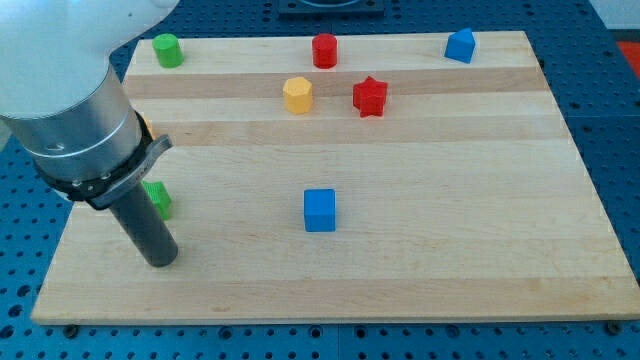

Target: Push the green star towards the bottom right side of the board

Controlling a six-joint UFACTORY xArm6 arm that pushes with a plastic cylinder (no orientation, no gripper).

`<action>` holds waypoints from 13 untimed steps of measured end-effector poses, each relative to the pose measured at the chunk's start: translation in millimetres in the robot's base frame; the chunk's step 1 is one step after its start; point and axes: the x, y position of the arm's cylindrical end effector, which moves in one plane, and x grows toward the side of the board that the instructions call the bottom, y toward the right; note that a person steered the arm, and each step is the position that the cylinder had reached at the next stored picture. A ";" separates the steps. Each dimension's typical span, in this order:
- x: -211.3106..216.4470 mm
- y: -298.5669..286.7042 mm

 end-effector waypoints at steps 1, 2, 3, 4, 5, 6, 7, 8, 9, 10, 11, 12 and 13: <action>0.0 -12.4; 0.0 -29.1; 0.0 -44.9; -0.1 -61.4; -0.4 -74.7; -0.6 -87.5; -0.7 -98.0; -9.7 -101.2; -32.0 -101.2; -56.6 -101.2; -71.2 -95.7; -51.1 -48.0; -51.8 -8.1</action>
